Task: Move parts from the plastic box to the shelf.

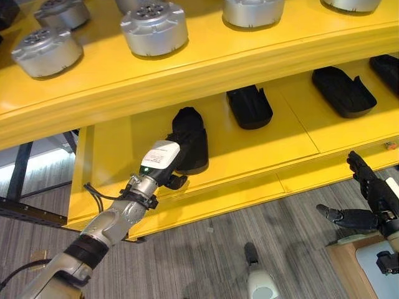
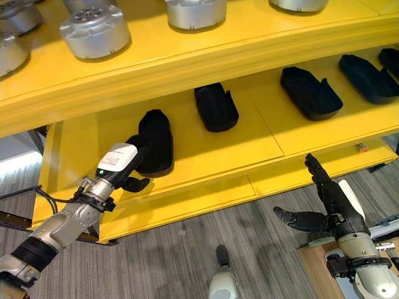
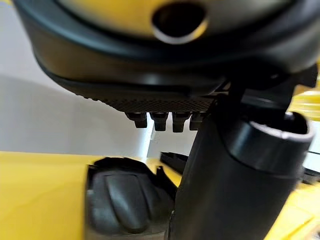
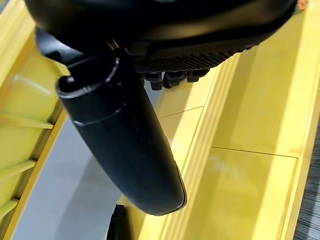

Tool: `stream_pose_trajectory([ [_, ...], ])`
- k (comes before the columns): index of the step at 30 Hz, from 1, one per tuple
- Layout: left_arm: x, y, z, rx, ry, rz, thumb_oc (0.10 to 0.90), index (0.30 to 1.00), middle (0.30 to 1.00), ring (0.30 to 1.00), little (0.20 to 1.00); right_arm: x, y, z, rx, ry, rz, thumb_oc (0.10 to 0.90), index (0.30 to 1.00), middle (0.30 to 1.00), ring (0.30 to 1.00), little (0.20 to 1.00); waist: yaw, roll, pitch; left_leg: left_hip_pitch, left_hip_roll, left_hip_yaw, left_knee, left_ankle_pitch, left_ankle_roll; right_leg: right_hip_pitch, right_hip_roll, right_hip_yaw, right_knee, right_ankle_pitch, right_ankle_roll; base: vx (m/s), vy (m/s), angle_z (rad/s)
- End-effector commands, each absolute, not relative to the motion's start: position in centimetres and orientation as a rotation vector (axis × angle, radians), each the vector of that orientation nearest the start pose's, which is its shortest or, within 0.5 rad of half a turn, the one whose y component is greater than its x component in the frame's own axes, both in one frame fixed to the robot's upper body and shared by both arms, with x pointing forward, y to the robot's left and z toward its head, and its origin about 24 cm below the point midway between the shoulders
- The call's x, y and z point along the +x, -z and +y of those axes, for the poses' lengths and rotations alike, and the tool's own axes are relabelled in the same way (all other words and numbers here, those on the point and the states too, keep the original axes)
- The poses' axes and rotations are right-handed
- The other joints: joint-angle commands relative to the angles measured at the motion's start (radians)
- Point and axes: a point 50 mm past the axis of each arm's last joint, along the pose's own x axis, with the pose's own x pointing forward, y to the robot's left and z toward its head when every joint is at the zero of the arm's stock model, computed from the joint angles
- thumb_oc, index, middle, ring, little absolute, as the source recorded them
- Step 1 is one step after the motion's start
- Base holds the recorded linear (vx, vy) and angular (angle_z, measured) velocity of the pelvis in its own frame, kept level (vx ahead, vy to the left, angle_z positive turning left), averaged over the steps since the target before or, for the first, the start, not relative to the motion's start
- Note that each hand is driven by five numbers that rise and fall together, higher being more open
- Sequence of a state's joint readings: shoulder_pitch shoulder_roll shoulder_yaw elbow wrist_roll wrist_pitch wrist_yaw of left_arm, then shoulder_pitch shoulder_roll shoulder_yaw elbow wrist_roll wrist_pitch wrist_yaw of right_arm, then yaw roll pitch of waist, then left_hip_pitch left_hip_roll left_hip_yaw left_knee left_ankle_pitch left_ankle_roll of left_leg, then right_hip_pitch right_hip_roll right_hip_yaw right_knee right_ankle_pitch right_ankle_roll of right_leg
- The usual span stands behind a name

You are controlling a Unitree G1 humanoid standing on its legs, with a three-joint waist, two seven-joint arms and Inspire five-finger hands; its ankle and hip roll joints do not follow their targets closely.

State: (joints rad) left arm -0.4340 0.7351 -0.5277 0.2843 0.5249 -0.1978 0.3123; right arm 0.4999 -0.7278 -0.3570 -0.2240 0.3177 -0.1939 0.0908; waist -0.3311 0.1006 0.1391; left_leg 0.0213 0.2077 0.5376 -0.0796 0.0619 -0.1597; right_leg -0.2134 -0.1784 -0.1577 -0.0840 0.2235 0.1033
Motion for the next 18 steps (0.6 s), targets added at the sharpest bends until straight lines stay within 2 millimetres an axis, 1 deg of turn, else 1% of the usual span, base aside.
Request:
stream_pose_trajectory([
  [1, 33.0, -15.9, 18.4, 1.231, 0.021, -0.665, 0.900, 1.000, 1.000, 1.000, 1.000, 16.9, -17.1, -30.2, -0.586, 0.043, -0.381, 0.900, 1.000, 1.000, 1.000, 1.000, -0.018, -0.005, -0.005, -0.020, 0.174, -0.018, 0.004, 0.165, -0.090, -0.002, -0.076, 0.077, 0.122, -0.072, 0.120, -0.02, -0.010, -0.12],
  [7, 33.6, -15.6, 17.6, 1.215, 0.025, -0.660, 0.900, 1.000, 1.000, 1.000, 1.000, 17.2, -17.2, -29.8, -0.589, 0.030, -0.397, 0.900, 1.000, 1.000, 1.000, 1.000, -0.023, -0.009, 0.002, -0.016, 0.179, 0.000, 0.004, 0.170, -0.092, -0.016, -0.069, 0.093, 0.122, -0.067, 0.118, -0.02, -0.023, -0.06],
  [12, 34.1, -14.8, 16.8, 1.202, 0.045, -0.633, 0.900, 1.000, 1.000, 1.000, 1.000, 17.1, -17.2, -29.7, -0.599, 0.032, -0.406, 0.900, 1.000, 1.000, 1.000, 1.000, -0.028, -0.013, 0.009, -0.013, 0.179, 0.007, 0.004, 0.169, -0.092, -0.021, -0.065, 0.098, 0.126, -0.068, 0.115, -0.01, -0.011, -0.08],
  [16, 34.4, -14.2, 16.7, 1.192, 0.045, -0.602, 0.900, 1.000, 1.000, 1.000, 1.000, 17.2, -17.3, -29.6, -0.603, 0.034, -0.413, 0.900, 1.000, 1.000, 1.000, 1.000, -0.031, -0.017, 0.012, -0.010, 0.179, 0.011, 0.004, 0.167, -0.092, -0.024, -0.063, 0.103, 0.127, -0.069, 0.113, 0.00, 0.000, 0.00],
  [18, 34.8, -13.6, 16.8, 1.168, 0.026, -0.560, 0.900, 1.000, 1.000, 1.000, 1.000, 17.2, -17.3, -29.6, -0.608, 0.037, -0.416, 0.900, 1.000, 1.000, 1.000, 1.000, -0.036, -0.023, 0.018, -0.007, 0.180, 0.020, 0.004, 0.166, -0.092, -0.032, -0.058, 0.108, 0.130, -0.067, 0.112, -0.02, -0.010, -0.01],
])
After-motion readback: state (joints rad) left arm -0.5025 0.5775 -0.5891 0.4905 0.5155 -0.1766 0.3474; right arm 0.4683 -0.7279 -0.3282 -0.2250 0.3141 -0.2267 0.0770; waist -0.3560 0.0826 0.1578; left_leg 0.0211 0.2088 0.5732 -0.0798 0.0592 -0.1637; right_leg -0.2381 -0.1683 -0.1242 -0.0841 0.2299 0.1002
